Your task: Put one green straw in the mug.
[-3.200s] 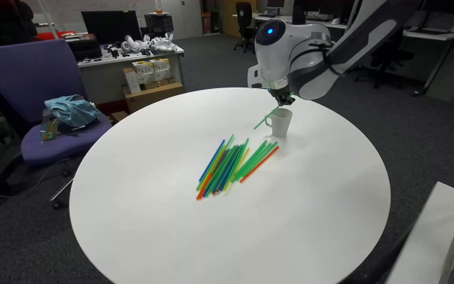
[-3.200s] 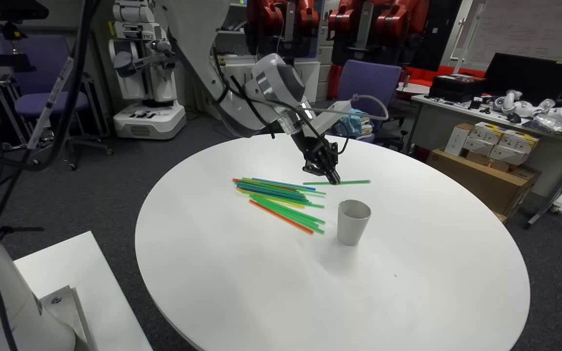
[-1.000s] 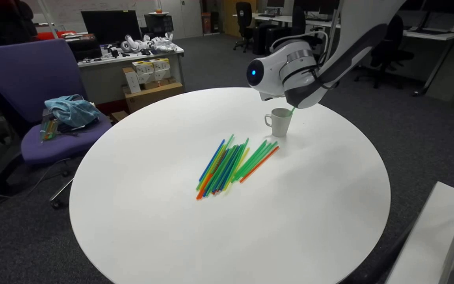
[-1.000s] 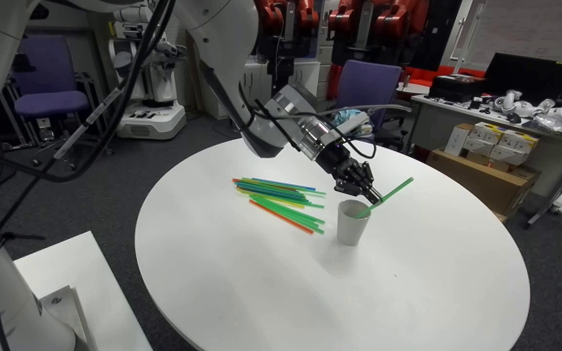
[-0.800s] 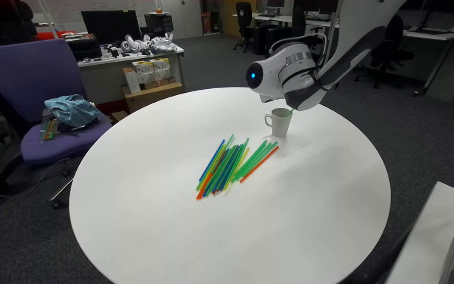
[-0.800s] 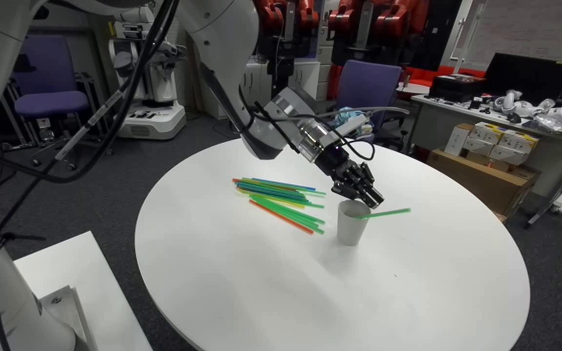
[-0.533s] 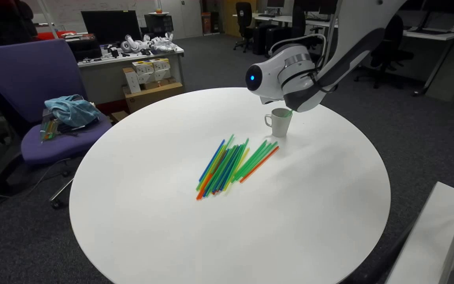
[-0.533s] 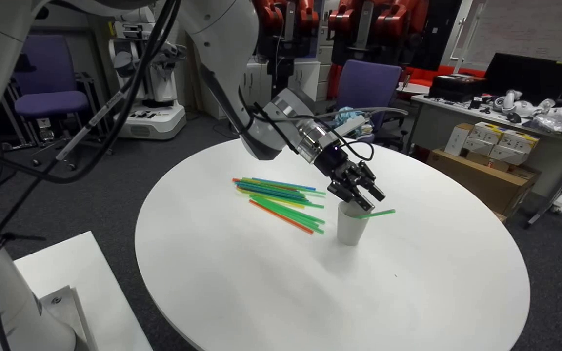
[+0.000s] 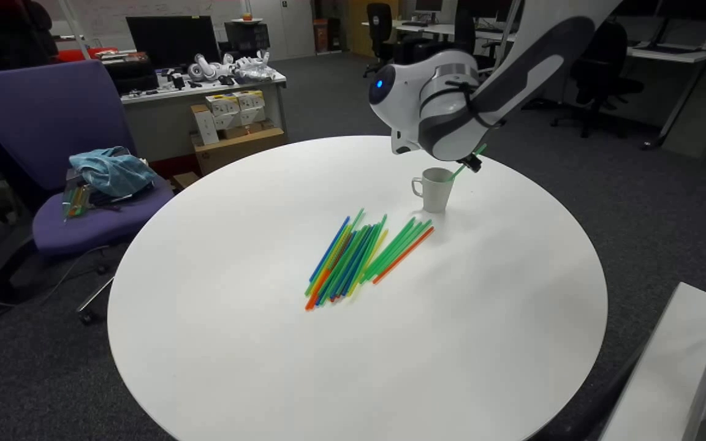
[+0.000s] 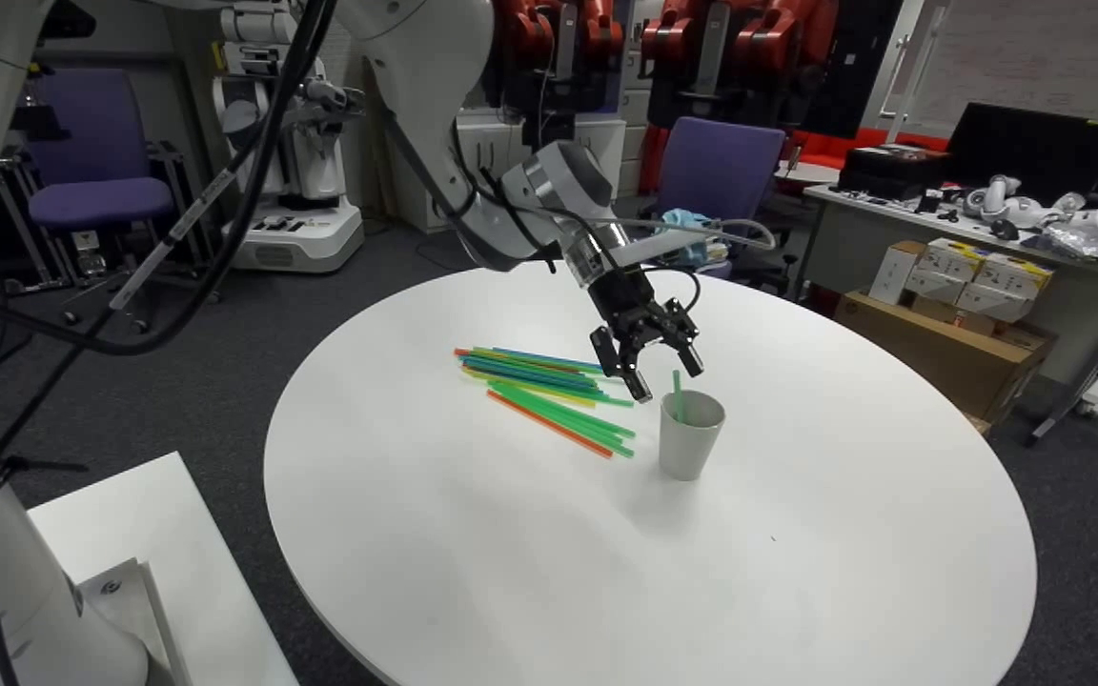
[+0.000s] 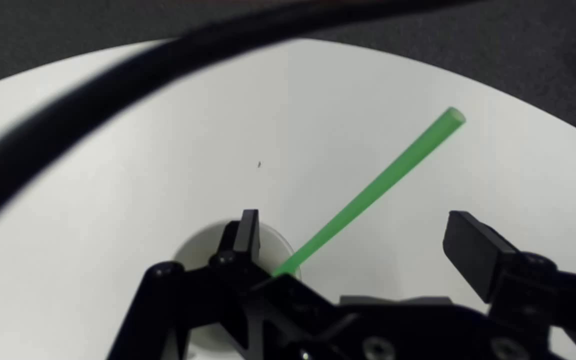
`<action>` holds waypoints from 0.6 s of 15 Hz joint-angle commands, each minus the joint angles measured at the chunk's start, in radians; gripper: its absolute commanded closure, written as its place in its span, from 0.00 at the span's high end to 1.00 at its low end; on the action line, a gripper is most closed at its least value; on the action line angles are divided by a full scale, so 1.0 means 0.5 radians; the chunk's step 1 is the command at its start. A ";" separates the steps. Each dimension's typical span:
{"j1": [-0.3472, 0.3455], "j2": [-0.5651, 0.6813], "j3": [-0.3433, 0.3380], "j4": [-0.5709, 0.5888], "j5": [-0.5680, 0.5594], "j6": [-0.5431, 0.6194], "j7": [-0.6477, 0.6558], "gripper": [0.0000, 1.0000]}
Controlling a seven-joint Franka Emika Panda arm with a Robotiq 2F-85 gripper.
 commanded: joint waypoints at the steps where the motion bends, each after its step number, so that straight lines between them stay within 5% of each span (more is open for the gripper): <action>1: -0.057 -0.247 0.131 -0.031 0.493 -0.117 -0.215 1.00; 9: -0.067 -0.597 0.085 -0.033 1.498 -0.330 -0.211 1.00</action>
